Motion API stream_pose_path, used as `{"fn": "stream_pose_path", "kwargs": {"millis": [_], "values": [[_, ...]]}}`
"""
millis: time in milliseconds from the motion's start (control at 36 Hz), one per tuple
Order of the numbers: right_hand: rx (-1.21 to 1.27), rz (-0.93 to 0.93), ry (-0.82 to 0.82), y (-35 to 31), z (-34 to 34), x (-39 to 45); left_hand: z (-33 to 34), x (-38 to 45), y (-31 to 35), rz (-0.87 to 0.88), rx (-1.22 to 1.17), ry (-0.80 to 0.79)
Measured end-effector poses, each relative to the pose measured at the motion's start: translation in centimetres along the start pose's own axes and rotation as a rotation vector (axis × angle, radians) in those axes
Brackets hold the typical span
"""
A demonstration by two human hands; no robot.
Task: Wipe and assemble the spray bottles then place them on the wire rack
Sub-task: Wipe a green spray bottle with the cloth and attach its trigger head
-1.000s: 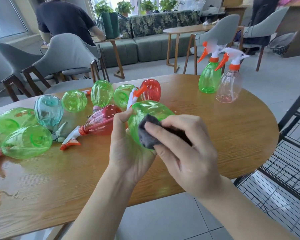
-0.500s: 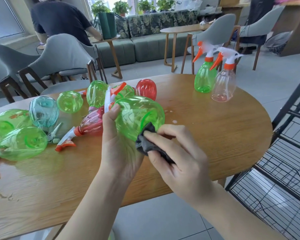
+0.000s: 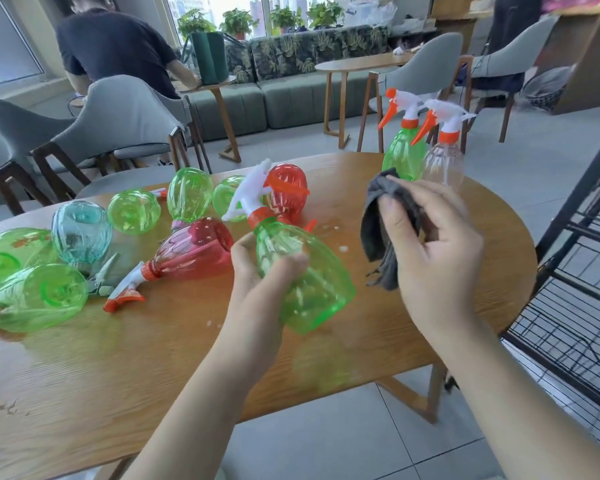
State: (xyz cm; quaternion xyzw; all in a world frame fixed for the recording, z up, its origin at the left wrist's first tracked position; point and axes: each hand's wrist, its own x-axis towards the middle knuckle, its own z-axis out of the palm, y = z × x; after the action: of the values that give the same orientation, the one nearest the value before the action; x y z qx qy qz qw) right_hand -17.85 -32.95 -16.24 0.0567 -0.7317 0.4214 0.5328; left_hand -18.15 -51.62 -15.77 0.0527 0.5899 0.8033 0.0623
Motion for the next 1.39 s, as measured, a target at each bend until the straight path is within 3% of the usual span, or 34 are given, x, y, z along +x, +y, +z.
{"fn": "stream_pose_path", "kwargs": {"millis": [139,250,333,500,778,1056,1222,1389], "values": [[-0.042,-0.064,-0.049,-0.4,0.2,0.7,-1.2,0.2,-0.6,0.187,0.495,-0.056],[-0.080,-0.119,-0.100,-0.4,1.0,0.7,-1.1,0.1,-0.9,0.222,0.620,-0.121],[-0.161,-0.112,-0.049,-0.2,1.5,0.6,-0.9,-0.2,-1.1,0.250,0.668,-0.146],[-0.180,0.011,-0.062,-0.1,2.2,0.1,-0.5,-0.4,-1.4,0.295,0.732,-0.174],[-0.096,-0.121,-0.179,-0.4,2.7,-0.3,-0.6,-0.4,-1.6,0.373,0.813,-0.193],[-0.233,0.049,-0.037,3.0,0.9,0.3,-1.5,-0.8,-1.8,0.344,0.762,-0.176],[-0.169,-0.044,0.019,1.2,2.2,-0.9,-1.4,-0.7,-1.9,0.333,0.750,-0.174],[-0.144,-0.099,-0.115,1.0,3.1,-2.3,-1.6,-0.6,-2.1,0.324,0.719,-0.130]]}}
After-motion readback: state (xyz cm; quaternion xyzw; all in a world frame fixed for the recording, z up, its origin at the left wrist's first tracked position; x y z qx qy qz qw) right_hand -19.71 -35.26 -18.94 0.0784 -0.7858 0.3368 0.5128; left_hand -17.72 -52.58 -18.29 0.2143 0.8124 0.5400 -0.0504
